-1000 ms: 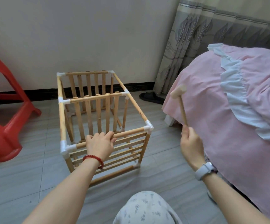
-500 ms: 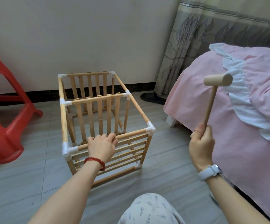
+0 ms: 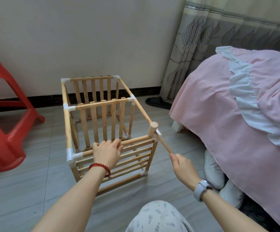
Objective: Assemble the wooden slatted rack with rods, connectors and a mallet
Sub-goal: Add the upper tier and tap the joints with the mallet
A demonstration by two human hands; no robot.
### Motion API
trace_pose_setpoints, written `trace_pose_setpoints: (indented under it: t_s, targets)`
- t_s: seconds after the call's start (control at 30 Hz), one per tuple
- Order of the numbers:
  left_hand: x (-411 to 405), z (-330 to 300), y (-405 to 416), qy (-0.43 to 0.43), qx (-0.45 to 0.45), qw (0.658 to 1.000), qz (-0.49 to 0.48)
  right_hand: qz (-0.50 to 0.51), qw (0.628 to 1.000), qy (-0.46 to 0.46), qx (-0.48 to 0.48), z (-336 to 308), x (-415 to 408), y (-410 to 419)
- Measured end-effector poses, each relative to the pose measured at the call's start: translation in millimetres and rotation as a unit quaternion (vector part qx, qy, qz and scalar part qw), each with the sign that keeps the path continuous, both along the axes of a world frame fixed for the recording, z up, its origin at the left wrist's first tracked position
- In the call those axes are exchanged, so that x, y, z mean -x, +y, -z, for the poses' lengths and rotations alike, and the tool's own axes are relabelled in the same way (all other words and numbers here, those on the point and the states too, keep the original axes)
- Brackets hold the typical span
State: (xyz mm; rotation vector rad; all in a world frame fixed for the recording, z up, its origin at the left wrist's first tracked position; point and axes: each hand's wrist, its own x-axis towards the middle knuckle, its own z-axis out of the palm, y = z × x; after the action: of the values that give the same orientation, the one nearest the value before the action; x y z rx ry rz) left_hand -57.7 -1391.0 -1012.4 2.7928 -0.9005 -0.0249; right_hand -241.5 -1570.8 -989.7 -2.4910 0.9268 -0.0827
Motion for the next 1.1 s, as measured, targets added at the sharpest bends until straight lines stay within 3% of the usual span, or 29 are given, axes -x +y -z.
trace_pose_setpoints:
  t_s: [0.1,0.17,0.23,0.33,0.4,0.5,0.57,0.63,0.67,0.7,0.73,0.77,0.8,0.83,0.9,0.97,1.03,1.1]
  targets:
    - [-1.0,-4.1,-3.0,0.009,0.006,1.000,0.000,0.017,0.984,-0.170,-0.060,-24.4,-14.7,-9.8]
    - [-2.0,-5.5,-1.1,0.033,0.003,0.999,0.011,0.012,0.972,-0.205,-0.113,-41.1,-31.9,-12.9]
    - [-7.3,-9.1,4.8,0.078,-0.002,0.996,0.045,-0.006,0.978,-0.162,-0.133,-50.8,-51.1,-12.3]
    - [-20.7,-23.6,16.6,0.235,-0.005,0.970,0.063,-0.054,0.997,0.030,-0.048,-62.1,-79.5,-23.6]
    - [-38.8,-37.7,22.1,0.246,0.007,0.968,0.049,-0.062,0.996,0.065,-0.004,-79.3,-104.1,-31.1]
    - [-75.1,-52.7,20.1,0.133,0.005,0.991,-0.003,-0.043,0.993,-0.110,0.003,-116.3,-143.5,-39.4]
    - [-101.2,-56.6,10.1,0.089,0.023,0.995,-0.032,-0.007,0.956,-0.293,0.003,-132.1,-165.0,-38.9]
    - [-126.2,-56.4,-5.1,0.061,0.024,0.997,-0.036,0.036,0.923,-0.380,0.043,-120.0,-183.2,-36.2]
    - [-134.8,-54.0,-10.8,0.052,0.004,0.998,-0.039,0.039,0.939,-0.338,0.041,-102.2,-188.4,-34.7]
    - [-145.1,-49.3,-15.1,0.047,-0.022,0.998,-0.045,0.022,0.975,-0.218,0.028,-81.5,-195.3,-34.6]
    - [-157.3,-42.0,-18.4,0.048,-0.049,0.996,-0.057,-0.013,0.999,-0.039,0.026,-60.6,-204.6,-38.1]
    - [-164.3,-35.1,-18.6,0.055,-0.075,0.993,-0.073,-0.041,0.992,0.108,0.039,-51.1,-208.7,-41.7]
    - [-169.7,-27.1,-19.8,0.070,-0.095,0.989,-0.087,-0.046,0.984,0.165,0.057,-53.3,-211.8,-49.1]
    - [-172.5,-19.4,-20.1,0.080,-0.109,0.986,-0.097,-0.046,0.985,0.151,0.064,-61.1,-214.2,-55.0]
    - [-177.3,-7.7,-22.5,0.069,-0.116,0.986,-0.100,-0.036,0.999,-0.007,0.022,-80.9,-219.6,-65.4]
    - [-177.5,-3.7,-26.6,0.062,-0.066,0.990,-0.104,-0.006,0.981,-0.151,-0.121,-97.0,-224.9,-66.1]
    - [-176.3,-4.3,-27.1,0.063,-0.028,0.992,-0.105,0.027,0.956,-0.182,-0.228,-94.7,-225.4,-57.3]
    - [-179.1,-8.2,-24.6,0.049,-0.033,0.993,-0.103,0.032,0.961,-0.153,-0.230,-74.0,-226.1,-55.2]
